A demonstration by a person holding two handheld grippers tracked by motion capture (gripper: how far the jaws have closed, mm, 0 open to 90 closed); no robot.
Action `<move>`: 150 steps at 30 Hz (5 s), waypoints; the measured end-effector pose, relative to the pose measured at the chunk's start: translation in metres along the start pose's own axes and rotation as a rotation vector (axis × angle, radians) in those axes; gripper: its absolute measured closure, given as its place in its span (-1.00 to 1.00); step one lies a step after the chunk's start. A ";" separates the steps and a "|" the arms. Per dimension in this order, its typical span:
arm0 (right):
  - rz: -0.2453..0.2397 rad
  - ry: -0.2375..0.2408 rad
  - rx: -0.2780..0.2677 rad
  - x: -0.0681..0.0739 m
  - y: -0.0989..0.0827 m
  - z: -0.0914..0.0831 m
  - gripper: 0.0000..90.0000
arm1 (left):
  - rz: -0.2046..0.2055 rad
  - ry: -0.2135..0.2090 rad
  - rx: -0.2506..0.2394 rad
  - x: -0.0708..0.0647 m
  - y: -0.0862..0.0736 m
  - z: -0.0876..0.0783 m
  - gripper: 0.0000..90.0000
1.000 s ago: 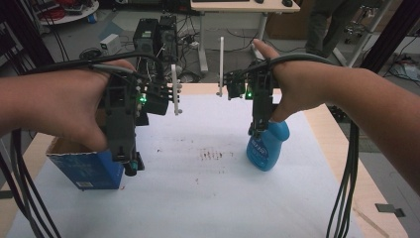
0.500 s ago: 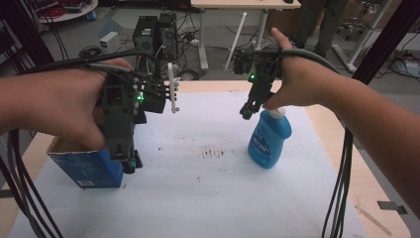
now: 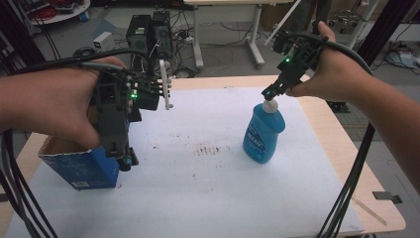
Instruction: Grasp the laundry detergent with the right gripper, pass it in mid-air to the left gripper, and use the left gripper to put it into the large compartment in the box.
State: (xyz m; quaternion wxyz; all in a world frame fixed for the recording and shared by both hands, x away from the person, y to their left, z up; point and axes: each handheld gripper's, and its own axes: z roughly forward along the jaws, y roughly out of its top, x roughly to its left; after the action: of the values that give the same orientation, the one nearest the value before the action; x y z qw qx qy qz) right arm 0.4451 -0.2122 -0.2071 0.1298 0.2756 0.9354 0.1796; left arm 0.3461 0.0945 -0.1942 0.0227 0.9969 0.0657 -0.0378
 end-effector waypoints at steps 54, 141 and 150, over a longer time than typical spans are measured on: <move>0.383 0.068 -0.385 0.044 -0.160 0.120 -0.92 | -0.004 -0.004 -0.037 0.002 -0.013 0.007 -0.96; 0.475 -0.141 -0.740 0.070 -0.147 0.175 -0.49 | -0.007 0.007 -0.044 0.002 -0.022 0.003 -0.96; 0.467 -0.148 -0.745 0.070 -0.147 0.176 -0.43 | -0.013 0.007 -0.045 0.003 -0.022 0.003 -0.96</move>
State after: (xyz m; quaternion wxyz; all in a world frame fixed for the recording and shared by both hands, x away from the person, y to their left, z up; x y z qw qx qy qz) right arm 0.3788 -0.2414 -0.4354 0.2428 0.4258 0.7079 0.5085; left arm 0.3457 0.1166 -0.1985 0.0445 0.9958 0.0733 -0.0332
